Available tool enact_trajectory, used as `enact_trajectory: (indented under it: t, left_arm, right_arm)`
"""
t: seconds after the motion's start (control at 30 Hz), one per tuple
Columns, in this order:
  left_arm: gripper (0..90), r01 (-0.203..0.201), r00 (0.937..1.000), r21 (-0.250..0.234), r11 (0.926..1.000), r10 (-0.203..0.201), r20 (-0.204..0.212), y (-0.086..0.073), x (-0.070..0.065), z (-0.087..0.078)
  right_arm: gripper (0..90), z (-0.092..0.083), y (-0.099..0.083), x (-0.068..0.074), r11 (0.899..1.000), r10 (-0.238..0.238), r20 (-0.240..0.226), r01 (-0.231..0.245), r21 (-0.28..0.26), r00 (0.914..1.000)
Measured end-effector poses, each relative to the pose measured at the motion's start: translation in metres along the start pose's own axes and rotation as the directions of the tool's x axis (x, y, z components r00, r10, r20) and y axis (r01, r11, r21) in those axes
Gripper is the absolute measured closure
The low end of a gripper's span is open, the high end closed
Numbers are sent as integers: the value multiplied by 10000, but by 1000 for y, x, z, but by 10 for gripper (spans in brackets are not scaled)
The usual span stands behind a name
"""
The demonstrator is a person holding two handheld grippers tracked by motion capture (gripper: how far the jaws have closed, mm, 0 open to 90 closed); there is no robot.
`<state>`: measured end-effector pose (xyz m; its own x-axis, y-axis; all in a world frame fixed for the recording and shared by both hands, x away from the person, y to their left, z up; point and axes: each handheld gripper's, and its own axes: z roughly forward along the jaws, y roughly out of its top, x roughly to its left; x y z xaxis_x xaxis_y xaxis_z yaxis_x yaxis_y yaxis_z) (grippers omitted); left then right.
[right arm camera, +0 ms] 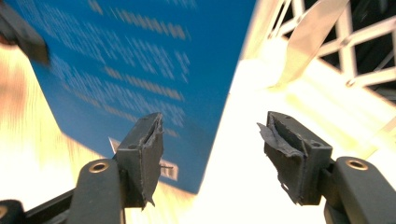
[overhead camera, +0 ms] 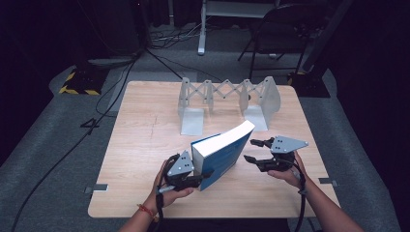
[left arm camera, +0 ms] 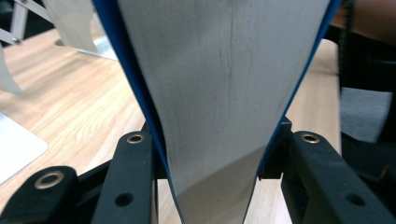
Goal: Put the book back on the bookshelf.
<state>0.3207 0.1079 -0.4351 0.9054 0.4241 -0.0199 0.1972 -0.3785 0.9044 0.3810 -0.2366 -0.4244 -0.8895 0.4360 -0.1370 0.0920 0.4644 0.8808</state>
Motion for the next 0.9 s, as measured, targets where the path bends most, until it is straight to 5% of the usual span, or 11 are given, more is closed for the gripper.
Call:
enact_trajectory:
  t: [0.23, 0.53, 0.73, 0.9]
  left_arm:
    - [596, 9, 9984, 20, 10000, -11, 562, -4, 16, -11]
    - [593, -49, 9951, -54, 10000, 54, 990, -7, 21, -13]
    - [590, -16, 9946, -89, 10000, 25, 1037, -7, 20, -13]
    - [562, -347, 9980, 53, 9994, 344, 523, -7, 17, -15]
  right_arm:
    - [366, 23, -19, -9, 9983, 395, -942, -352, 468, 9948]
    - [362, 46, -20, -6, 9988, 437, -1844, -386, 309, 9819]
    - [364, 53, -14, -7, 9996, 288, -2327, -267, 121, 9721]
    - [458, 49, -12, -5, 9997, -76, -2542, 133, 207, 9671]
